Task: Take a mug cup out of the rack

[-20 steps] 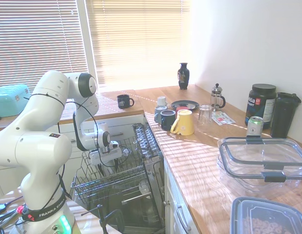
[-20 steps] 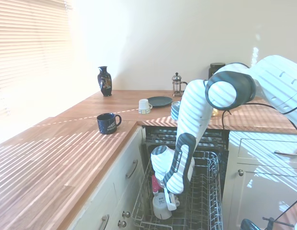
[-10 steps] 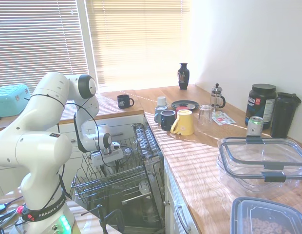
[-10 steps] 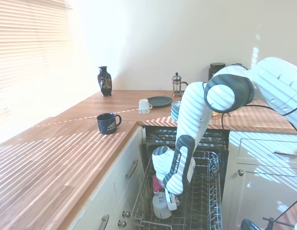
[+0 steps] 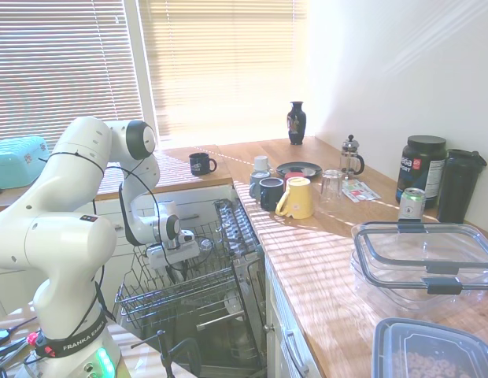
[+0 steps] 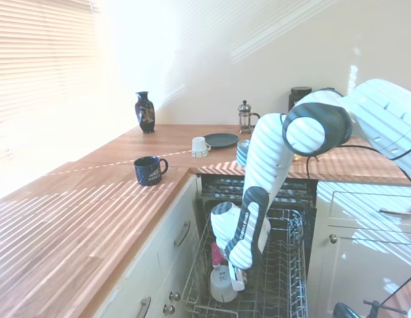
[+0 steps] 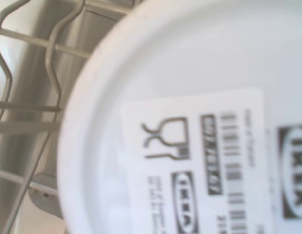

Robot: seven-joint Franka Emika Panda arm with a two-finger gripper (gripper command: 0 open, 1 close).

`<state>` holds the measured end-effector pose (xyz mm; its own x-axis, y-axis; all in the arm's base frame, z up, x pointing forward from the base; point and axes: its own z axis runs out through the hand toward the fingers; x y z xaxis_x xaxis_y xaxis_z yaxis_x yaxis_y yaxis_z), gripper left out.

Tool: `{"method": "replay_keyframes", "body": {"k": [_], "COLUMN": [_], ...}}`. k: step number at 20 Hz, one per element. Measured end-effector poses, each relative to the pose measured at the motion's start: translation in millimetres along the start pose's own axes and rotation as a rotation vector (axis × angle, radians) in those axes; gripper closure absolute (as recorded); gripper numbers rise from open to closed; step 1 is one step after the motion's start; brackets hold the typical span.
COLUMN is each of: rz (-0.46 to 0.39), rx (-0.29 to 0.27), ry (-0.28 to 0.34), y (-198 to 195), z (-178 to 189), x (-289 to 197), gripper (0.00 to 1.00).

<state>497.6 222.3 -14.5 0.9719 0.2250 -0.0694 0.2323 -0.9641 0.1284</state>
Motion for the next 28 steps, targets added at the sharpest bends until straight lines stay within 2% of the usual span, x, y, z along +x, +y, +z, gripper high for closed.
{"method": "replay_keyframes", "body": {"k": [16,24,28], "rz": [0.032,0.064,0.076], "rx": [-0.009,-0.032,-0.043], "ry": [0.002,0.052,0.06], "y": [0,-1,-6], "z": [-7,-76,-90], "x": [-2,-8,-10], "gripper": [1.0,1.0,1.0]}}
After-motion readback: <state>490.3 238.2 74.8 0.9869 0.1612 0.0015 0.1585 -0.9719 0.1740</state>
